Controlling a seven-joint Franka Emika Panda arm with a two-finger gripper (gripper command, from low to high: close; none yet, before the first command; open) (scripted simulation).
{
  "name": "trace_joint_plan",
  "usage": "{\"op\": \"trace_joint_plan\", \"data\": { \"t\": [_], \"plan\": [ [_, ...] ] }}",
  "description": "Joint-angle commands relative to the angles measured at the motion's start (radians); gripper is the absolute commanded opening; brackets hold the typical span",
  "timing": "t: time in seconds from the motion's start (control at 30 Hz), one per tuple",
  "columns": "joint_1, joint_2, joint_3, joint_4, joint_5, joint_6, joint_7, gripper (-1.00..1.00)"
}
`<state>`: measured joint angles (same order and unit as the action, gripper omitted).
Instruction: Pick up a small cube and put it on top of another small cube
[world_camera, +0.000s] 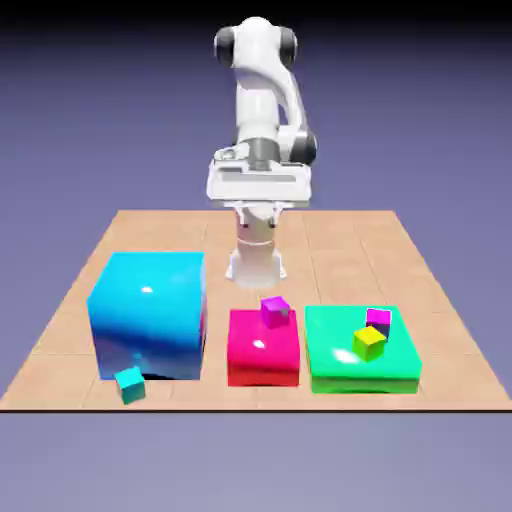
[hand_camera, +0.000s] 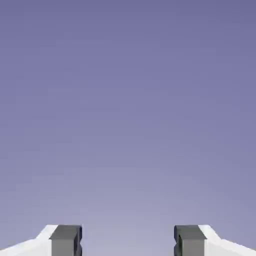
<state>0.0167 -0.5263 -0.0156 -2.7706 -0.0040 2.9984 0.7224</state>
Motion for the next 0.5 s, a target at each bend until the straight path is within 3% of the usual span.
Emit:
{"op": "trace_joint_plan", "data": {
  "t": [0.0, 0.47],
  "plan": [
    [0.004, 0.036, -0.013, 0.033, -0.003, -0.032, -0.015, 0.00],
    [0.059, 0.544, -0.195, 0.491, -0.049, -0.480, -0.232, 0.00]
  ]
}}
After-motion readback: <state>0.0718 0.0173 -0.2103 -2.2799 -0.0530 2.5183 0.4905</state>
